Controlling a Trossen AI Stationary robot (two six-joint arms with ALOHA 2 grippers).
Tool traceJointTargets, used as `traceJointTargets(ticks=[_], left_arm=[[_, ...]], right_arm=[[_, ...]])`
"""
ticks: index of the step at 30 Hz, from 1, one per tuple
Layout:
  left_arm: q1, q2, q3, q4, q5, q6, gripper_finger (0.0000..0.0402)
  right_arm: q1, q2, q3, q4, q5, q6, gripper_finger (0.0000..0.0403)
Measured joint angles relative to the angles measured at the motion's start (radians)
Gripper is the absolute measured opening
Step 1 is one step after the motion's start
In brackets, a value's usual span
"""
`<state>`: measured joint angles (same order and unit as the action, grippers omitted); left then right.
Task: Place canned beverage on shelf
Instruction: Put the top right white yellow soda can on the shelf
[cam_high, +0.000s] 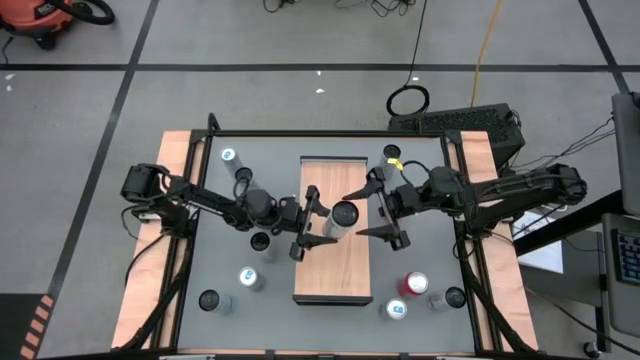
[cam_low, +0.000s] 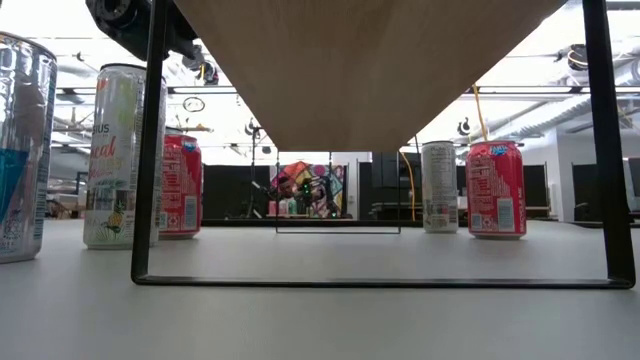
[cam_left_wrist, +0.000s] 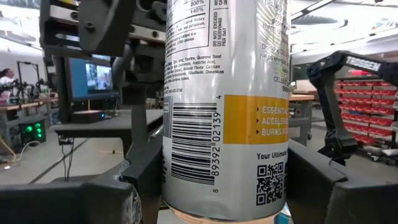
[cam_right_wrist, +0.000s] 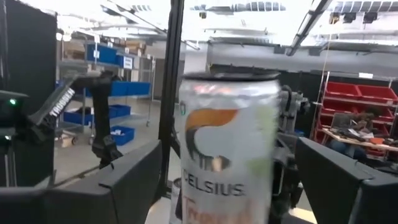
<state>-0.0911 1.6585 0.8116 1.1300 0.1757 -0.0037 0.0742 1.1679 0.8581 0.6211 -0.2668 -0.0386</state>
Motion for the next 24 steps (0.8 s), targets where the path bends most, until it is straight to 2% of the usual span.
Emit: traceJointTargets(ticks=[11, 19, 24], left_arm=[[0.026, 0.007, 0.0, -0.023, 0.028, -0.018, 0.0242], [0.024, 0.007, 0.0, -0.025, 0.032, -0.021, 0.0242], [0.023, 0.007, 0.0, -0.044, 0.037, -0.015, 0.0242]], right_arm=[[0.001, 0.058, 0.055, -0.016, 0.002, -0.056, 0.0313], [0.011, 0.047, 0.134, -0.205, 0.003, -0.091, 0.0309], [0.036, 0.057, 0.145, -0.218, 0.004, -0.137, 0.0286]])
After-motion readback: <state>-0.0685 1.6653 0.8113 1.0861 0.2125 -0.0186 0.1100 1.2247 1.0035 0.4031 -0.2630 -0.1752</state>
